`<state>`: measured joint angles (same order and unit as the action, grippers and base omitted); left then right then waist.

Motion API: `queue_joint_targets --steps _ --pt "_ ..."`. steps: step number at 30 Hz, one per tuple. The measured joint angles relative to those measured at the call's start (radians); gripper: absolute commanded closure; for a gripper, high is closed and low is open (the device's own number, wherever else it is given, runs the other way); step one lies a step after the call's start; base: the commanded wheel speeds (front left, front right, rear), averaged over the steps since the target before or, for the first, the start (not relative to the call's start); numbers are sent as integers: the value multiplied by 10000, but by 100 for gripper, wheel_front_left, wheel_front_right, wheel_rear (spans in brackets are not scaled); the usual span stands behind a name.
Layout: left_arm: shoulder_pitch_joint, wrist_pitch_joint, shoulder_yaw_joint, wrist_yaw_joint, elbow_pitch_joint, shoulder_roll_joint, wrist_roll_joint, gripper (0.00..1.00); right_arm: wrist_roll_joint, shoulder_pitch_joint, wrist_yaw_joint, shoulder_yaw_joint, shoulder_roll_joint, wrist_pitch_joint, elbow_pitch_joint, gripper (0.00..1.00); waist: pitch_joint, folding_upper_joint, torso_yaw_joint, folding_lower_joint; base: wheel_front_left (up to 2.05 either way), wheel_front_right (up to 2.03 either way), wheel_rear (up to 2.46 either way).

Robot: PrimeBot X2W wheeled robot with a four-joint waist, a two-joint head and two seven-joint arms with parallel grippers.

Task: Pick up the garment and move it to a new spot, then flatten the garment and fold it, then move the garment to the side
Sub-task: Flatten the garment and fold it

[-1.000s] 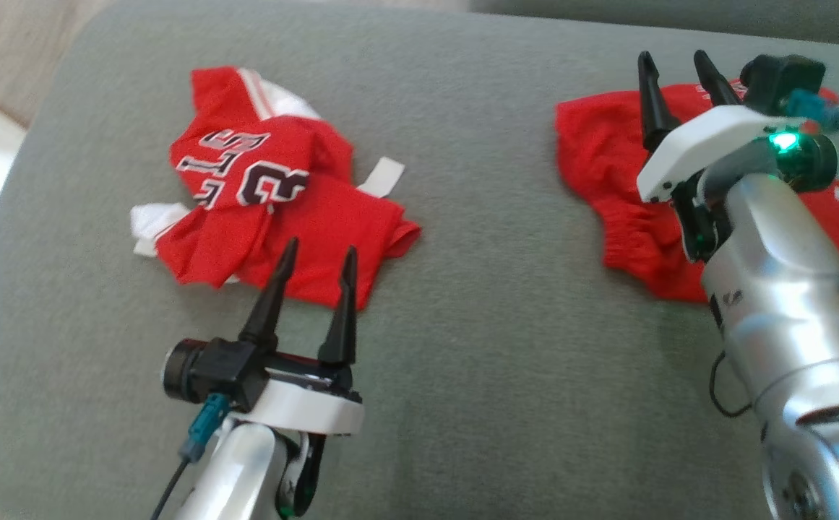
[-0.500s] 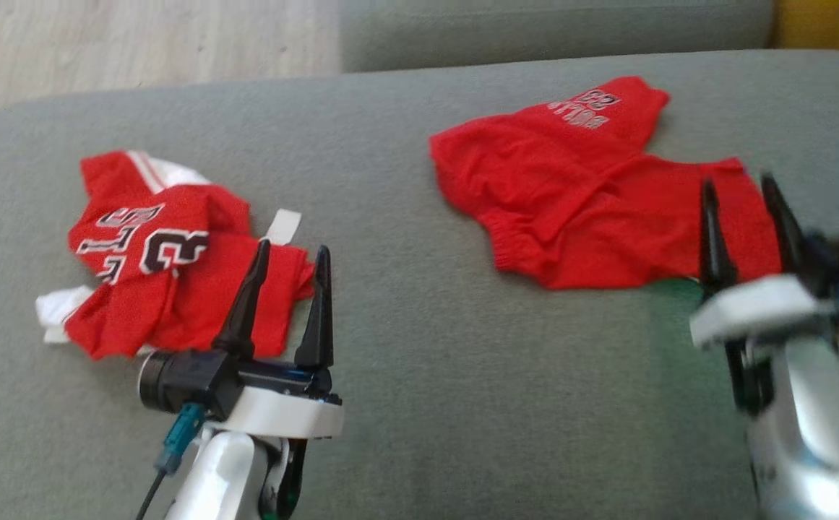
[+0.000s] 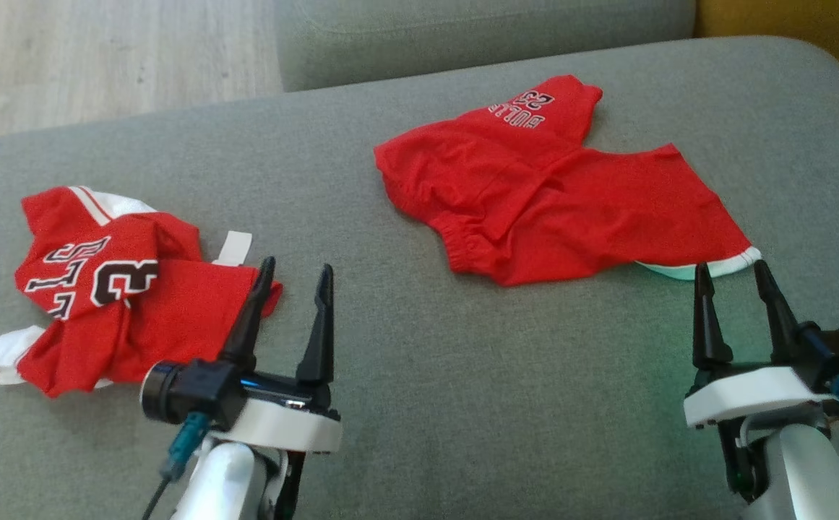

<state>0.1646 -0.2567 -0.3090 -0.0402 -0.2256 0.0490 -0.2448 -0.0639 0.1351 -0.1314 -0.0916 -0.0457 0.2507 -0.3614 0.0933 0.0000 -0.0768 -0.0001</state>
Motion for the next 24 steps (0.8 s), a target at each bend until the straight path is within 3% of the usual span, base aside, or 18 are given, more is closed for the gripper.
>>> queue_joint_targets --steps 5,12,24 --pt "298 0 -391 -387 -619 15 769 0 -221 164 0 75 0 0 107 0 363 0 -150 0 0 0 0" --pt "1813 8 -2048 -775 -2383 109 1720 0 -431 448 0 176 0 0 125 0 949 0 -431 2 0 0 0" --pt "4502 458 -3582 -920 -5568 184 1513 0 -863 1256 0 420 0 0 255 0 2089 0 -1259 3 0 0 0"
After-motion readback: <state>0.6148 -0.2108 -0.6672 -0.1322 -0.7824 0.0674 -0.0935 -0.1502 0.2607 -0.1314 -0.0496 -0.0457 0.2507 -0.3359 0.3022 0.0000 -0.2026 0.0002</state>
